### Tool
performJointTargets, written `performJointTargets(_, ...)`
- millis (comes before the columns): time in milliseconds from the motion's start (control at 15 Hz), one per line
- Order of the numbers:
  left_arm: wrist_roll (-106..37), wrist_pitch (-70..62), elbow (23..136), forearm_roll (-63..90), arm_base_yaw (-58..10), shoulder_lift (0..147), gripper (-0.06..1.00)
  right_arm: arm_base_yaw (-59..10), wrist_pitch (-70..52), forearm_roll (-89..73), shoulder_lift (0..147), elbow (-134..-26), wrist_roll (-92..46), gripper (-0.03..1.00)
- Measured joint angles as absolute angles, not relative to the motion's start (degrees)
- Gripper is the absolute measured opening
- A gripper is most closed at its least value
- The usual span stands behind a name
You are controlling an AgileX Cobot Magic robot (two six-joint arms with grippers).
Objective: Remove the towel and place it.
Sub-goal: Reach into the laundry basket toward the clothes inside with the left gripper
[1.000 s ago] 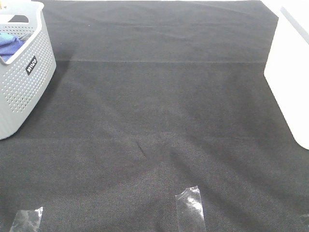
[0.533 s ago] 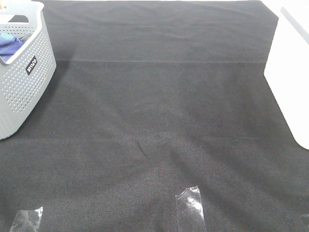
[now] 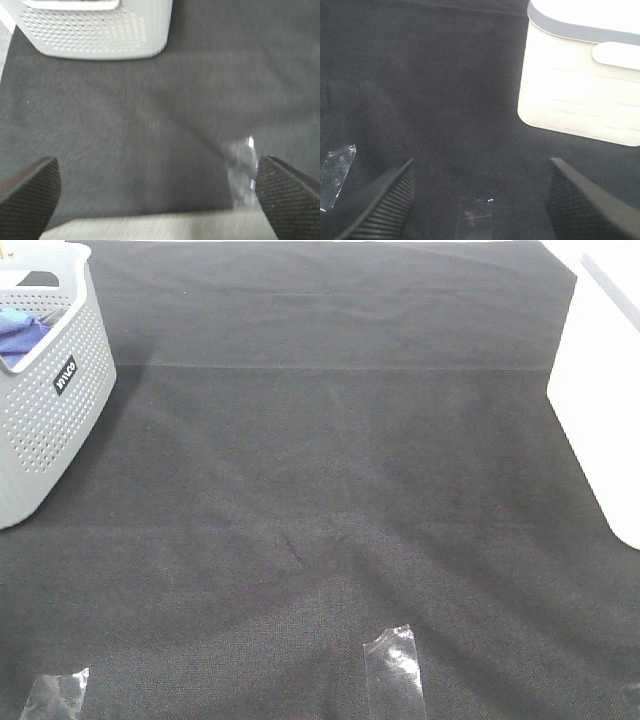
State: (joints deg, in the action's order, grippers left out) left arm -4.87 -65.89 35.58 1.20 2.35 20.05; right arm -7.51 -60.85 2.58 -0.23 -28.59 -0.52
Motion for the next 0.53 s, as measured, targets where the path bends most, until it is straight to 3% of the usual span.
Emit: performJointTargets(533, -40.79, -69.90, 75.80, -6.65, 2.35, 63.20, 0.99, -7.51, -60.85, 2.58, -0.23, -28.59, -0.52, 0.69)
